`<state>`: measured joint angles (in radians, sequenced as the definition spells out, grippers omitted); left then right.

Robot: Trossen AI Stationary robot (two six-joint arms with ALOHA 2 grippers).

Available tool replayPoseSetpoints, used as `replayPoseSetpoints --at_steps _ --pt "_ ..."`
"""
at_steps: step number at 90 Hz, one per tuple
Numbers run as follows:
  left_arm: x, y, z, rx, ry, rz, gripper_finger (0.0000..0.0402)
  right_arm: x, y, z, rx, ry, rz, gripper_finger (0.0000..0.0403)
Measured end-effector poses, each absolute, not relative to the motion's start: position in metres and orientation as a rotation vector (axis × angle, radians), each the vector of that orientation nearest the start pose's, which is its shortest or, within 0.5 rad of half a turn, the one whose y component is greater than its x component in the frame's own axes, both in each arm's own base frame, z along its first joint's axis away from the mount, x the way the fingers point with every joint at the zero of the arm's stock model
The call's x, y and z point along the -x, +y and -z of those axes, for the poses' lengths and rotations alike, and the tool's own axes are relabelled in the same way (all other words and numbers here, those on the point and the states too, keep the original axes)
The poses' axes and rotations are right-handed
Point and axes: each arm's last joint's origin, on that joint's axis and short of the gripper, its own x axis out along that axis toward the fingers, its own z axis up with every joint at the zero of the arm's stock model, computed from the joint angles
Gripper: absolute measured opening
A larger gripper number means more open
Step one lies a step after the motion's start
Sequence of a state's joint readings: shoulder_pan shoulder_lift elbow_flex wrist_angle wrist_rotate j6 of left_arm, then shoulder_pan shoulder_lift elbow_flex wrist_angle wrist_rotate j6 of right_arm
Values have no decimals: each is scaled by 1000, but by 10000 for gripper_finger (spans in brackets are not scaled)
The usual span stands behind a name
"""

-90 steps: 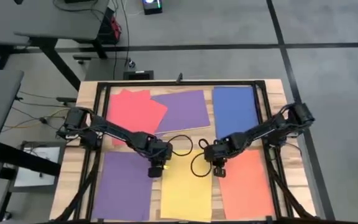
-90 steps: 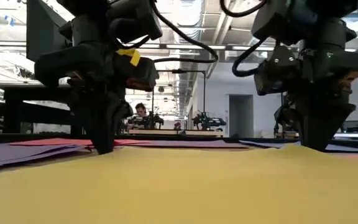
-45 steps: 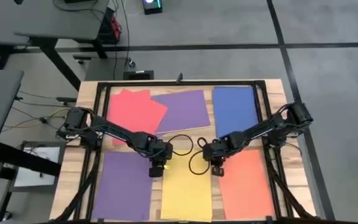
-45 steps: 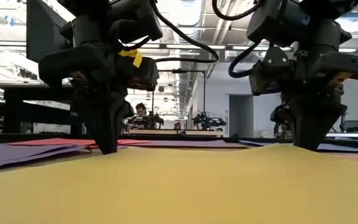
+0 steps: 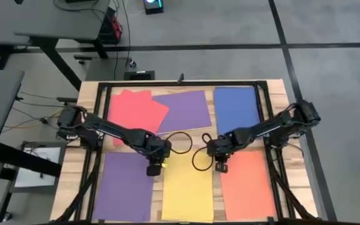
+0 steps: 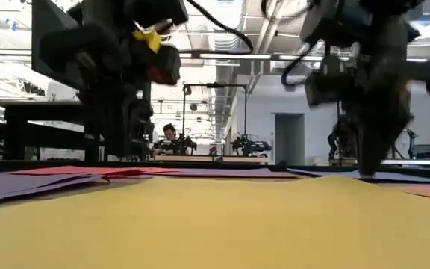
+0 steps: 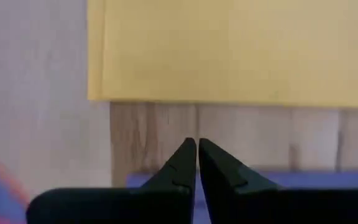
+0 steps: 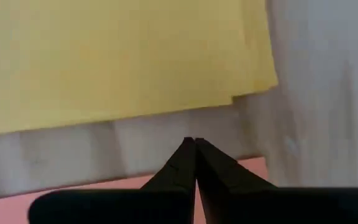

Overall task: Organize paper
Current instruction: Stack the purple paper on top of the purple paper

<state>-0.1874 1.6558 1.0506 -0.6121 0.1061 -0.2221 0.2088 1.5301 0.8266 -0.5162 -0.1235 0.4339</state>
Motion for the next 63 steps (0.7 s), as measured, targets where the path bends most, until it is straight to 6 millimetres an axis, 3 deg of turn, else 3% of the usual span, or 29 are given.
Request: replayPoseSetpoints --at_steps 17,35,48,63 --pt "-288 -33 -241 114 1238 9 4 -253 40 -218 -327 1211 -23 0" --pt "-263 9 -300 360 1047 -170 5 -249 4 -263 -426 1006 52 1" --pt "-233 27 -308 472 1138 -283 34 -249 -18 -274 -469 941 96 22" --pt "-214 22 -300 447 1363 -281 87 -265 -21 -267 -468 895 57 53"
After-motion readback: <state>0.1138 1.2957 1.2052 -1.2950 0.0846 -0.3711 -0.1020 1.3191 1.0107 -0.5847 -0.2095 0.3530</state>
